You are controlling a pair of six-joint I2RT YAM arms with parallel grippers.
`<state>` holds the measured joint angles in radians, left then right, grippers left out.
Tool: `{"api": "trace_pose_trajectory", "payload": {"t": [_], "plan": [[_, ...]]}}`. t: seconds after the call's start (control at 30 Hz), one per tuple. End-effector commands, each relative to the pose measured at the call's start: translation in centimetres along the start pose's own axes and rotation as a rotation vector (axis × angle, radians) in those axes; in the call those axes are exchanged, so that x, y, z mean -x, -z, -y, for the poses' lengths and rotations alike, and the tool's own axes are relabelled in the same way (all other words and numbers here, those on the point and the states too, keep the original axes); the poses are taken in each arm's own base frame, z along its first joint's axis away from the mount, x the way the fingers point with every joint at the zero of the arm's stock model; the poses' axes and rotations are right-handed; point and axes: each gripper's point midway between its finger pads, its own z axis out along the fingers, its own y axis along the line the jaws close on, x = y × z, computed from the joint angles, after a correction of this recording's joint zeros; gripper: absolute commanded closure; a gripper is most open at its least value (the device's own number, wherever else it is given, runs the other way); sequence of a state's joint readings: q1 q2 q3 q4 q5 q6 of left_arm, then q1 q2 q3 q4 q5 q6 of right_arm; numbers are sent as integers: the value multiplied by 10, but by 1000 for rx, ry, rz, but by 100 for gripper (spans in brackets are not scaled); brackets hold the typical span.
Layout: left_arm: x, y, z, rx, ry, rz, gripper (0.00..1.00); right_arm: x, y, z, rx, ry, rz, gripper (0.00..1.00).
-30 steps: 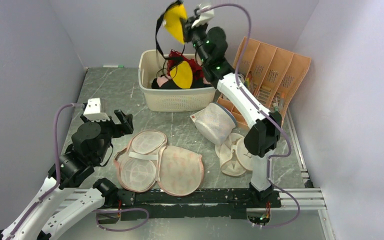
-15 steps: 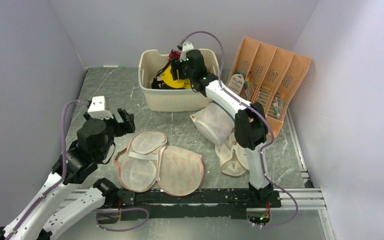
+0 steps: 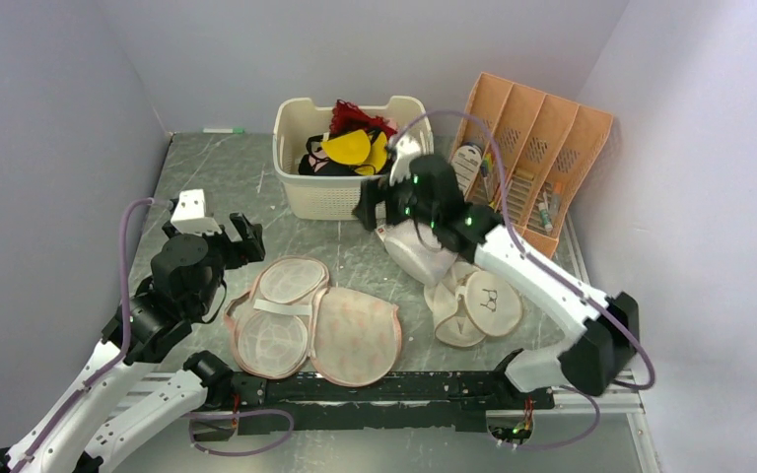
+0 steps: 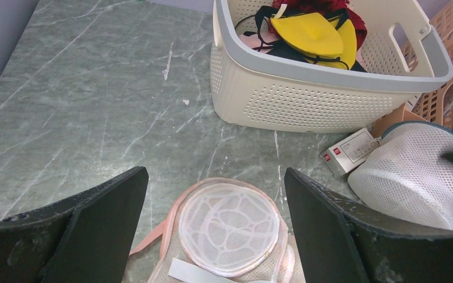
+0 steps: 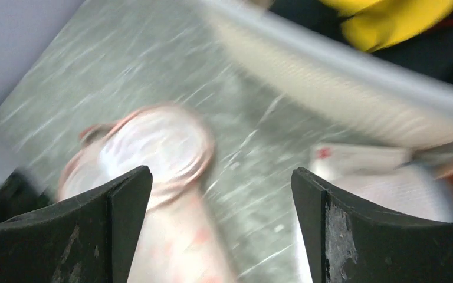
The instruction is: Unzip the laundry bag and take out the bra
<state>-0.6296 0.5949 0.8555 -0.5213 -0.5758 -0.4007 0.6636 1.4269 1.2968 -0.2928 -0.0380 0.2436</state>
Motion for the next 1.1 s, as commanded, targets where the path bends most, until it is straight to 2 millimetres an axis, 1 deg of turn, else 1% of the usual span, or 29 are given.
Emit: {"api": "trace_pose_trajectory", "payload": {"t": [0.0, 0.07, 0.1, 0.13, 0.17, 0.2, 0.23, 0.3, 0.4, 0.5, 0.57, 0.7, 0.77, 0.83, 0.87, 0.97, 1.03, 1.07], "plan": [[9, 2, -2, 15, 15, 17, 3, -86, 24, -57, 184, -114, -179, 11], [9, 3, -2, 12, 17, 17, 3, -120, 36, -69, 263, -227, -223, 11], [10, 3, -2, 10, 19, 20, 3, -133, 41, -75, 293, -282, -234, 11], [11, 4, -3, 10, 21, 24, 3, -148, 44, -77, 303, -317, -247, 11], [11, 4, -3, 10, 20, 24, 3, -161, 45, -75, 281, -341, -261, 11], [11, 4, -3, 9, 21, 25, 3, -178, 44, -69, 241, -346, -283, 11], [11, 4, -3, 8, 22, 26, 3, -188, 43, -62, 192, -342, -300, 12], [10, 4, -2, 9, 20, 21, 3, -207, 38, -41, 55, -328, -341, 13], [7, 2, -2, 12, 13, 10, 3, -228, 31, -11, -123, -276, -375, 18], [6, -1, -1, 14, 5, 2, 3, -248, 21, 0, -197, -239, -416, 19], [5, -2, 0, 15, 0, -3, 3, -260, 13, -5, -180, -243, -443, 19], [3, -3, 0, 16, -2, -9, 3, -279, -3, -35, -50, -310, -503, 18], [4, -3, 0, 17, -2, -6, 3, -281, -9, -48, 0, -334, -508, 20], [5, -2, 0, 14, -2, -4, 3, -274, -11, -57, 46, -340, -482, 35], [4, -2, 1, 11, -3, -5, 3, -267, -12, -59, 58, -337, -456, 43], [4, -2, 1, 6, -1, -4, 3, -239, -11, -55, 47, -290, -371, 66], [5, -2, 1, 6, -2, -3, 3, -210, -9, -49, 14, -222, -302, 85], [4, -2, 2, 4, -2, -4, 3, -195, -8, -49, 17, -187, -267, 92]]}}
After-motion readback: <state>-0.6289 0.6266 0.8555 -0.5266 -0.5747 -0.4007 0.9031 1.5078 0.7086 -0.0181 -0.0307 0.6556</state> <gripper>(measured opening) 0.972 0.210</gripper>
